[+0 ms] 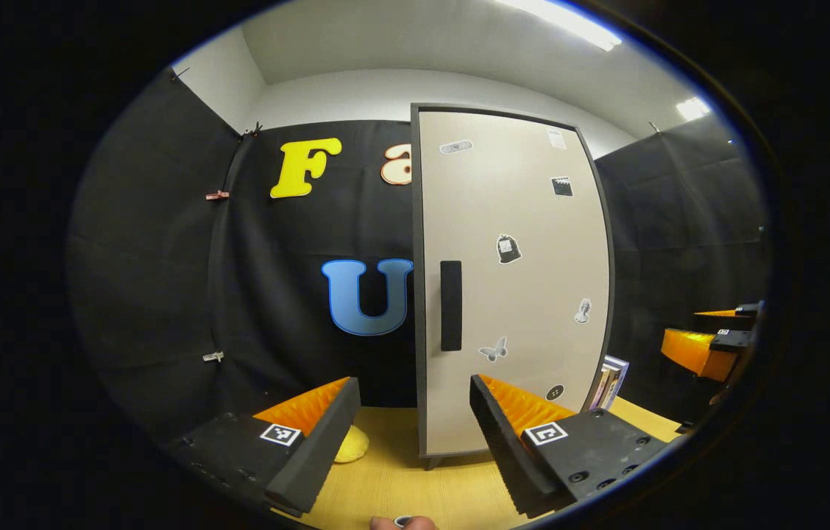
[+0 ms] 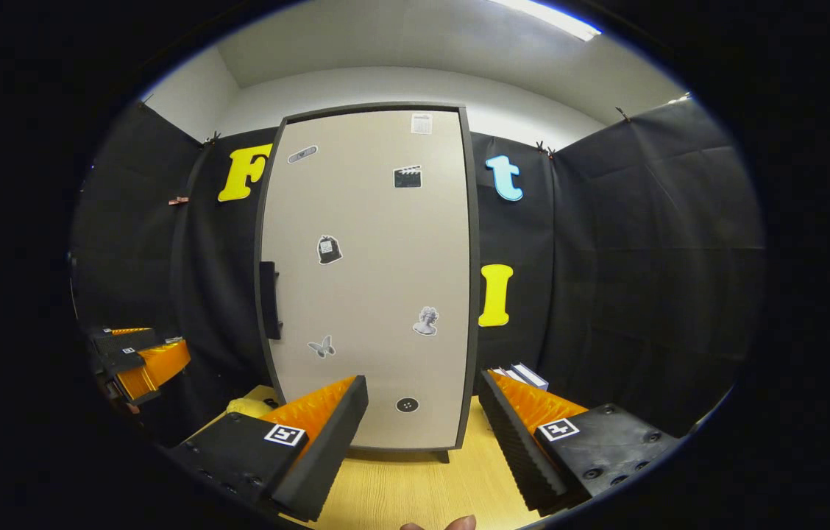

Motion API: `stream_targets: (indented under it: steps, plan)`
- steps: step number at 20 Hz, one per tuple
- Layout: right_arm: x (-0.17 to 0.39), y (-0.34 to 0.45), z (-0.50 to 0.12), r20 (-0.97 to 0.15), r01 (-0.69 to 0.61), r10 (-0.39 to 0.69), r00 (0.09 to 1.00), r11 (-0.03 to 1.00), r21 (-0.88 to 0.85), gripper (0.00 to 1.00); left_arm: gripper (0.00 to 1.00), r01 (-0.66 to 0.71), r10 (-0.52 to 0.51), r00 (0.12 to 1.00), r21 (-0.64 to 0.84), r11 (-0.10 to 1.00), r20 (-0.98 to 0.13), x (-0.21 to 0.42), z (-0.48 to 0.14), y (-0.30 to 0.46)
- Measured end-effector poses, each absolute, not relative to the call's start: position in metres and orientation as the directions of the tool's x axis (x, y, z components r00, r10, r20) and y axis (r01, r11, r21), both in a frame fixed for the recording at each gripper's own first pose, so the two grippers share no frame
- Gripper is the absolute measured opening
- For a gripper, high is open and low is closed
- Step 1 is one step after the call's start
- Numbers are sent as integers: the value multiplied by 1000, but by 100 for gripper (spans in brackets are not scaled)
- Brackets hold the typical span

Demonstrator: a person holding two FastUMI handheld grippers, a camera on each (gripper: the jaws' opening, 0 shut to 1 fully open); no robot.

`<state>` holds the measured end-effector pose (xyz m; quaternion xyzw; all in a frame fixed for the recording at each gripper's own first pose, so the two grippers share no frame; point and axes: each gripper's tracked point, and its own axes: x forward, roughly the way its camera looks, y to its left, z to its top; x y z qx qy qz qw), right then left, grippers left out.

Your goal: Open the cabinet door with the right hand, grasp the bottle in the cabinet with the left hand and place it on the coaster, then close the cabinet door with the right hand.

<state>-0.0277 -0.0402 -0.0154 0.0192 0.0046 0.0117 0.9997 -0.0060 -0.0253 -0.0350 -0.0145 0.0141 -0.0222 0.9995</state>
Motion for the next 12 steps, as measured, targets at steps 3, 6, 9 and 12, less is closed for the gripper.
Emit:
stream_targets:
  steps: [3,6,9,12]
  plan:
    - [-23,-40,-16,11,-27,27,1000,999,24,98,94,48,-49,999,-28,998,-18,-2,-36,-30]
    - [-16,-43,-19,26,-41,40,999,999,29,99,95,49,-49,999,-35,998,-2,3,-36,-40]
    - [-8,-47,-22,40,-73,71,997,997,27,99,95,19,-19,1000,-27,999,0,5,-44,-46]
    - [-3,-50,-30,35,-112,111,993,993,28,98,95,-13,13,1000,-52,999,-3,4,-50,-51]
